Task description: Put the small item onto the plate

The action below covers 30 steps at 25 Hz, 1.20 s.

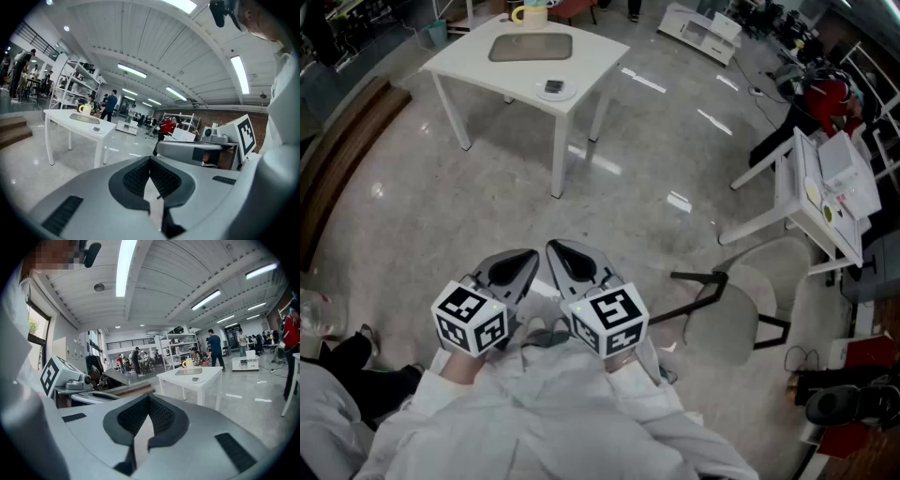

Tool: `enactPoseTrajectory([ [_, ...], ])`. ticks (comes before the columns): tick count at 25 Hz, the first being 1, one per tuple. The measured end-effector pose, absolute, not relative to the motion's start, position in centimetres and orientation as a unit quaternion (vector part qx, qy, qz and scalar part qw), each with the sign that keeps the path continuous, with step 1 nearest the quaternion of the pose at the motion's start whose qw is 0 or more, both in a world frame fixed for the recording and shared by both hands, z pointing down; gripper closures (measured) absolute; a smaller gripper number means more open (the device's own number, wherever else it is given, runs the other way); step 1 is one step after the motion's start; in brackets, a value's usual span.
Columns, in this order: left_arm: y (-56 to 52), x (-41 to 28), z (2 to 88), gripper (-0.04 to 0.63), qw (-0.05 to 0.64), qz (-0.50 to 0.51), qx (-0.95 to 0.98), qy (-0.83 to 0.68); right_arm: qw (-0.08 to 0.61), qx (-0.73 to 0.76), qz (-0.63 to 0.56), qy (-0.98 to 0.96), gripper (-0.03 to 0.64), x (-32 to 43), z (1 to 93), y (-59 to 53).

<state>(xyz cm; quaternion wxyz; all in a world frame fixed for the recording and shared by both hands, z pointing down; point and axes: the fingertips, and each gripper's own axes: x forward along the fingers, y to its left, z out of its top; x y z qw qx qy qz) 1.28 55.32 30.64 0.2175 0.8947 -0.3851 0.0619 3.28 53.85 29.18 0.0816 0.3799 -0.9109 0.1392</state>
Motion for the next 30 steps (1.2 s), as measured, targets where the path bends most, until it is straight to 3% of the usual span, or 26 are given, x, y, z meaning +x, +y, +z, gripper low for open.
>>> enactPoseTrajectory([
  [30,54.8,4.0,33.4,0.584,0.266,0.045,0.869,-0.415,0.100,0.380,0.160,-0.905,0.601,7.7,31.9,53.1],
])
